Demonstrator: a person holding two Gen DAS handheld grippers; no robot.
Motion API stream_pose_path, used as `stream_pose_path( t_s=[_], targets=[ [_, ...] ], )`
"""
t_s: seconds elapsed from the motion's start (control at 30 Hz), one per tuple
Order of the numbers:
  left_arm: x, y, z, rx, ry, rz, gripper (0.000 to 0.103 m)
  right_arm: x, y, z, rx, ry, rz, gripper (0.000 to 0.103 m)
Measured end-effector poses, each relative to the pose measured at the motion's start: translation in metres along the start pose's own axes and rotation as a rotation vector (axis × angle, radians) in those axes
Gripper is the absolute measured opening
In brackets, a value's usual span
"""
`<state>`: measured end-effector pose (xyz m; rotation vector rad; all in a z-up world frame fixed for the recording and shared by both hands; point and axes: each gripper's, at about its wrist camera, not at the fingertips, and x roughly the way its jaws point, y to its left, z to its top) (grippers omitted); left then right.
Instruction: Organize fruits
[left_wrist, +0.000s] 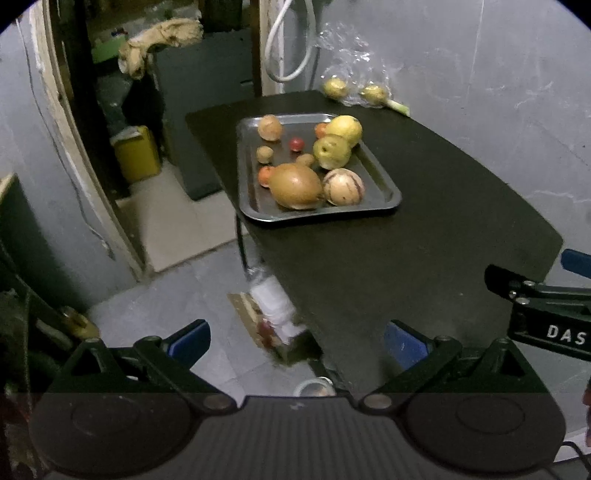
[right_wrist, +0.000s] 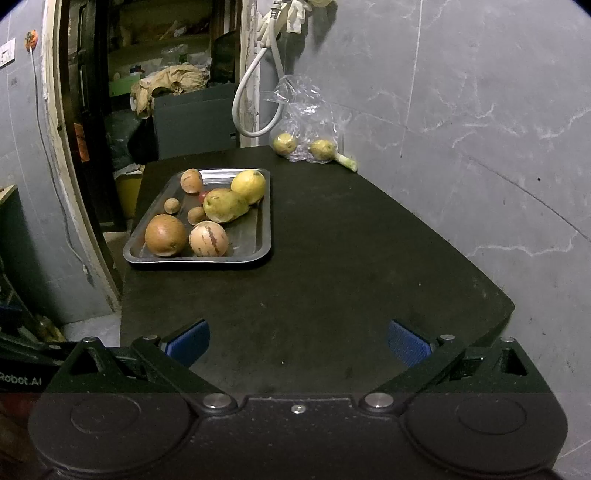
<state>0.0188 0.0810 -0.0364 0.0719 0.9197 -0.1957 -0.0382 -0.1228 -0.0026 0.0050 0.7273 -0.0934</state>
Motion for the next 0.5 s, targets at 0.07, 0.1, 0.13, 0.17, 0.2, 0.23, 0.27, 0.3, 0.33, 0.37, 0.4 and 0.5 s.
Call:
stream_pose_path(
  t_s=[0.07, 0.1, 0.13, 0.17, 0.2, 0.23, 0.27, 0.3, 0.33, 0.37, 0.4, 0.5],
  targets=[
    [-0.0003, -0.0008, 0.0000, 0.005, -0.006, -0.004, 0.102, 0.0007, 0.0008, 0.0005, -0.001, 0.001, -0.003, 0.102],
    [-0.0007, -0.0015, 0.0001, 0.011, -0.009, -0.002, 0.102, 0.0010, 0.0014, 0.0007, -0.002, 0.001, -0.005, 0.102],
    [-0.0009, -0.0021, 0.0003, 0.015, -0.011, -0.001, 0.102, 0.0016, 0.0018, 0.0012, -0.002, 0.002, -0.006, 0.102],
    [-0.0013, -0.0021, 0.0003, 0.017, -0.013, -0.001, 0.102, 0.0024, 0.0025, 0.0015, -0.003, 0.002, -0.007, 0.102],
    [-0.0011, -0.0021, 0.0004, 0.018, -0.015, -0.002, 0.102, 0.0025, 0.0025, 0.0015, -0.003, 0.002, -0.007, 0.102],
    [-0.0009, -0.0019, 0.0005, 0.018, -0.016, -0.003, 0.102, 0.0027, 0.0024, 0.0016, -0.003, 0.002, -0.007, 0.102],
    [-0.0005, -0.0012, 0.0006, 0.020, -0.016, -0.003, 0.102, 0.0024, 0.0024, 0.0015, -0.003, 0.003, -0.007, 0.102],
    [-0.0001, -0.0016, 0.0005, 0.020, -0.016, -0.002, 0.102, 0.0033, 0.0023, 0.0019, -0.002, 0.004, -0.007, 0.102],
    [0.0003, -0.0016, 0.0007, 0.021, -0.017, -0.001, 0.102, 0.0033, 0.0027, 0.0018, -0.003, 0.004, -0.007, 0.102],
    [0.0010, -0.0011, 0.0010, 0.022, -0.016, 0.000, 0.102, 0.0034, 0.0037, 0.0021, -0.003, 0.005, -0.008, 0.102],
    [0.0014, -0.0005, 0.0012, 0.022, -0.017, -0.001, 0.102, 0.0041, 0.0037, 0.0026, -0.004, 0.006, -0.008, 0.102],
    [0.0022, 0.0005, 0.0019, 0.023, -0.017, -0.001, 0.102, 0.0056, 0.0067, 0.0029, -0.004, 0.007, -0.012, 0.102]
  ],
)
